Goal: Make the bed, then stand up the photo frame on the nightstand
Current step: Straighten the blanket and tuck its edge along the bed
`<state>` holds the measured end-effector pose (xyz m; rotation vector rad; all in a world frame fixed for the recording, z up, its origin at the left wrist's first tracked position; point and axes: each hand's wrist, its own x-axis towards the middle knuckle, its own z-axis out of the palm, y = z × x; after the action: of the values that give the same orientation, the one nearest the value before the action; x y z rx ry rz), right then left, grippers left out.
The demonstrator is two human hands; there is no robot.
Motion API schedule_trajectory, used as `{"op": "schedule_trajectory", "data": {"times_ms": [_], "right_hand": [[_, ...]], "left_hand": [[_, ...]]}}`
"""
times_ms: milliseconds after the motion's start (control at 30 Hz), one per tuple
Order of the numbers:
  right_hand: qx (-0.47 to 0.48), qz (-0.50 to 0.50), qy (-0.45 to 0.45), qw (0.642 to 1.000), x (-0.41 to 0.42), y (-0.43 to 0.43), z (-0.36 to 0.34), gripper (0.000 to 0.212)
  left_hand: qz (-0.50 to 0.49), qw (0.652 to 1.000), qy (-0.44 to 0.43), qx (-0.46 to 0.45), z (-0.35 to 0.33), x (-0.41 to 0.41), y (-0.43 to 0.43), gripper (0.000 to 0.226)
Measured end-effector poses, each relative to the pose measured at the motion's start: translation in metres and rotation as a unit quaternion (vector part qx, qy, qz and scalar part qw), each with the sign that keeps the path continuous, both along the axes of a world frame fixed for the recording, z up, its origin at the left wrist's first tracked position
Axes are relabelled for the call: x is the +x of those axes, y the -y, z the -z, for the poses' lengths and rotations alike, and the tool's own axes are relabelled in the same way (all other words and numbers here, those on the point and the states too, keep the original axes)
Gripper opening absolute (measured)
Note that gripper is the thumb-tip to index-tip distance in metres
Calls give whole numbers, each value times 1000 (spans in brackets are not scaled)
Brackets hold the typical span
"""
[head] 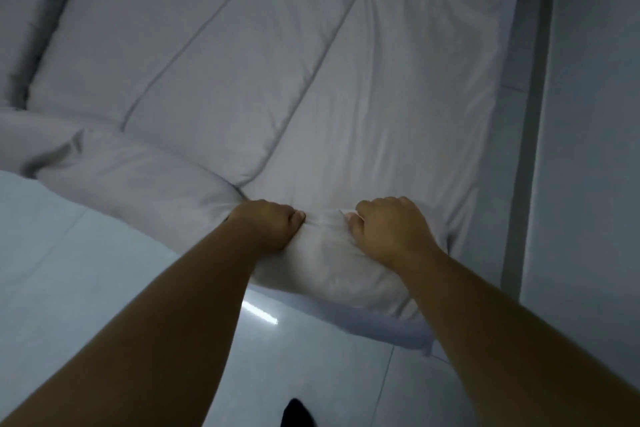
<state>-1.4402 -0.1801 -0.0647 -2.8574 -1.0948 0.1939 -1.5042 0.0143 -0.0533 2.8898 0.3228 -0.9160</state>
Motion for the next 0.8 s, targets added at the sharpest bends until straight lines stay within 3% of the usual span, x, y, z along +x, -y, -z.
{"op": "schedule_trajectory", "data": {"times_ms": [200, 400, 500, 600, 667, 700, 800], "right_hand": [[-59, -28, -151, 986, -49, 8, -25, 47], [-88, -48, -261, 960, -76, 4, -36, 42], [-65, -48, -248, 965, -75, -2, -34, 39], [-5, -51, -137, 989, -73, -8, -14, 31], [67, -38, -62, 995, -71, -11, 5, 32], [95, -24, -40, 994, -70, -13, 12, 36], [96, 19, -28, 995, -66, -16, 28, 48]], "left_hand": [[-48, 996, -77, -25, -20, -74, 21, 50], [-183, 976, -100, -61, -17, -117, 27, 51], [-194, 969, -128, -81, -1, -125, 24, 56], [-276, 946, -113, -125, 17, -130, 22, 54], [-392, 899, -55, -190, 28, -128, 17, 47], [-452, 859, -6, -241, 35, -126, 13, 45], [-599, 694, 101, -387, 45, -116, 12, 53]]}}
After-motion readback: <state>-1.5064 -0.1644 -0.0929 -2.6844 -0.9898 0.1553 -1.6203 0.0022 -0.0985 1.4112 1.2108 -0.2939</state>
